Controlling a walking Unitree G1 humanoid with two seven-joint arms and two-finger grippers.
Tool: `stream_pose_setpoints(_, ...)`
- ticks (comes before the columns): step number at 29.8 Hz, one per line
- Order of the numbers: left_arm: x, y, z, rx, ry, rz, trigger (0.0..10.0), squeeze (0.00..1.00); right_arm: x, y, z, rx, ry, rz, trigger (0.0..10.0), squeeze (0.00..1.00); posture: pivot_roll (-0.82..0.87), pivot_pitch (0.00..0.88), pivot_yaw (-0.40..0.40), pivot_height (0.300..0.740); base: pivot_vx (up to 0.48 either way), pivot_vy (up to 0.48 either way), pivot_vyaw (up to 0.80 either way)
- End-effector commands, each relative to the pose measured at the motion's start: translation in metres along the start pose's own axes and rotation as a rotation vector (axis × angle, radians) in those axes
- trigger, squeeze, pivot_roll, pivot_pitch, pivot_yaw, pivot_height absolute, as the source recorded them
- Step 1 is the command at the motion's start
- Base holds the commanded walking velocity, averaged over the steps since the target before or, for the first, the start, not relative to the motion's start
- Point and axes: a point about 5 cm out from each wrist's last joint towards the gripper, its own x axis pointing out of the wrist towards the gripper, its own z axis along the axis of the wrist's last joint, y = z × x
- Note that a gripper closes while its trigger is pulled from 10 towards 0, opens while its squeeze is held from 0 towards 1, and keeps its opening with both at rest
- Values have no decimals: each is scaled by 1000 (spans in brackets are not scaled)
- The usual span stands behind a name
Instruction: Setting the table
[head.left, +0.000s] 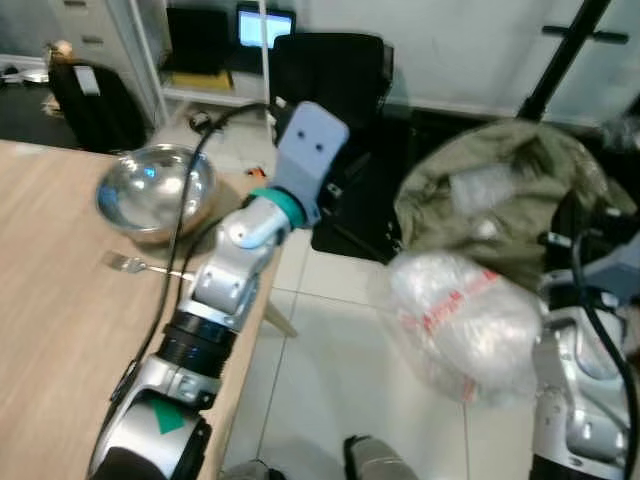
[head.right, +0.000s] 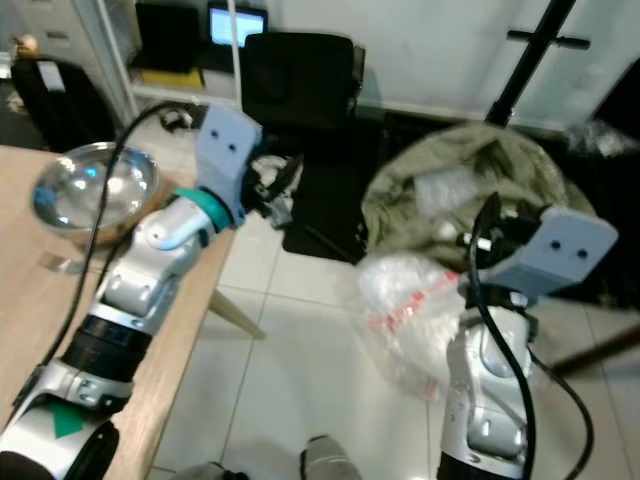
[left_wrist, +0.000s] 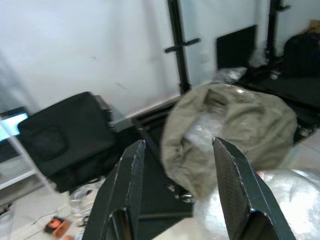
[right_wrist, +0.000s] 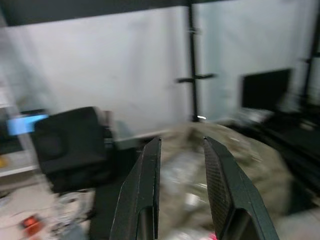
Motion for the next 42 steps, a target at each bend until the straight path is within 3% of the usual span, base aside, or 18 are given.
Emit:
stream_pose_setpoints(1, -1, -2, -3, 7, 12, -4, 10000, 0, -1, -2, -3, -11, 13, -7, 10000, 0, -47, 0, 90, 740, 0, 0, -800)
stream_pose_setpoints(6, -5, -2, -11, 6, 35, 1, 10000, 0, -2, 3, -8, -20, 28, 19, 10000, 0, -45, 0, 85, 740, 0, 0, -800)
stream_pose_setpoints(9, -19, -4, -28, -11, 71, 6, 10000, 0, -5, 15, -13, -42, 45, 83, 10000, 0, -43, 0, 77, 740, 0, 0, -800)
stream_pose_setpoints(13, -23, -6, -31, -20, 76, 7, 10000, 0, -5, 18, -14, -45, 48, 100, 10000, 0, -39, 0, 73, 740, 0, 0, -800)
stream_pose_setpoints(42, -16, -11, -26, -32, 53, -5, 10000, 0, -6, 19, -14, -49, 45, 98, 10000, 0, -53, 0, 82, 740, 0, 0, -800)
